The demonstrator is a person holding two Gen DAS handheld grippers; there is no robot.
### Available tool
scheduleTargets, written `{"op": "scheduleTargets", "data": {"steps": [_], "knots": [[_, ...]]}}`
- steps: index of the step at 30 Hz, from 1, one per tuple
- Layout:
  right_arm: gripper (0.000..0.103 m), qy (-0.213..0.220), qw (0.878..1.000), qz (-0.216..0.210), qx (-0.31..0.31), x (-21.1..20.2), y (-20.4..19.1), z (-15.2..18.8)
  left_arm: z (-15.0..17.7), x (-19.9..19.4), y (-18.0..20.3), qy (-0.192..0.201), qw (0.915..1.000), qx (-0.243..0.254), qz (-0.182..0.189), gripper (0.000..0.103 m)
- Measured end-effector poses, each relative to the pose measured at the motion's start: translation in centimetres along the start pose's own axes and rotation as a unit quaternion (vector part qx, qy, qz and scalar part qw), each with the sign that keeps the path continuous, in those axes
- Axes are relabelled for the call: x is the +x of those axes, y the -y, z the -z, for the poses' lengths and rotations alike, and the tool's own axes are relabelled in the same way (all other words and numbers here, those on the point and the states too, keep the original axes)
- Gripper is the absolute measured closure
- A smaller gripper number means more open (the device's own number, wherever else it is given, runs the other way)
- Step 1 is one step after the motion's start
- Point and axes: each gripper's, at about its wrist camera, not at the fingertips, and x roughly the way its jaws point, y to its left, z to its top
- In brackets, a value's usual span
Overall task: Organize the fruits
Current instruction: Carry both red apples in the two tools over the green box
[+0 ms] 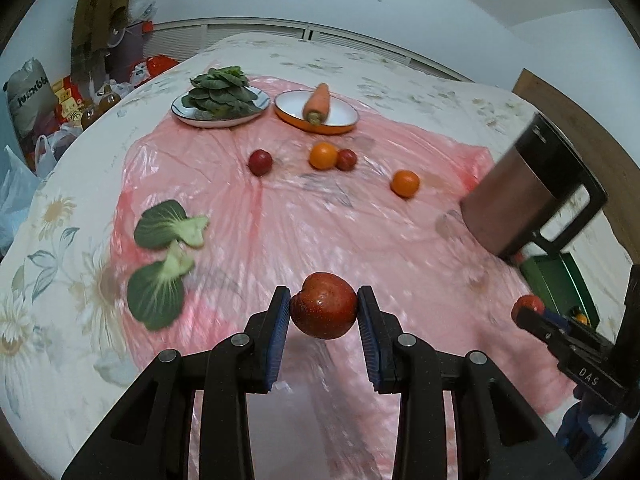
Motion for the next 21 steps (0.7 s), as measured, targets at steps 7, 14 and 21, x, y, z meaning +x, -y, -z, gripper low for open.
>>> {"op": "scheduleTargets", "data": {"steps": [7,14,21], "knots": [[0.067,0.020,1.000,-0.005,0.022,-3.2,1.5,1.8,2.4,-1.3,3.9,-0.006,0.9995,0.031,-0.002,0.074],[0.067,0.039,0.998,0.001,0.049,-5.8,4.6,2.9,3.7,-1.3,8.3,-0.017,0.9982,0.057,0.003,0.074],[0.067,0.065,0.994,0.026,0.080,-8.2,9.6,3.5,4.1,-0.3,14.0,-0.032,0.9944,0.098,0.022,0.074]]}}
